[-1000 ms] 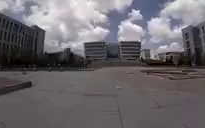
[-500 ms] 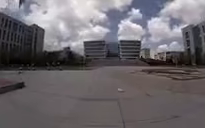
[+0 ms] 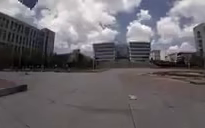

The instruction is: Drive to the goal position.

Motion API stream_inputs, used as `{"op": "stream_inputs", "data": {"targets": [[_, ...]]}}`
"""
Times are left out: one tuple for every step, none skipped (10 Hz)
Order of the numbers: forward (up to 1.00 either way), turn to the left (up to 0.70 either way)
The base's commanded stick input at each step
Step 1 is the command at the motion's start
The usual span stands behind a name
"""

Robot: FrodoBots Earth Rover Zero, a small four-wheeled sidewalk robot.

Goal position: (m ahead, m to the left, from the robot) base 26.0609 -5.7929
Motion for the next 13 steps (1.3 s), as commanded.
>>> {"op": "stream_inputs", "data": {"targets": [[0.7,0.0],[0.7,0.0],[0.7,0.0],[0.7,0.0],[0.7,0.0],[0.7,0.0],[0.7,0.0],[0.7,0.0],[0.7,0.0],[0.7,0.0],[0.7,0.0],[0.7,0.0],[0.7,0.0]]}}
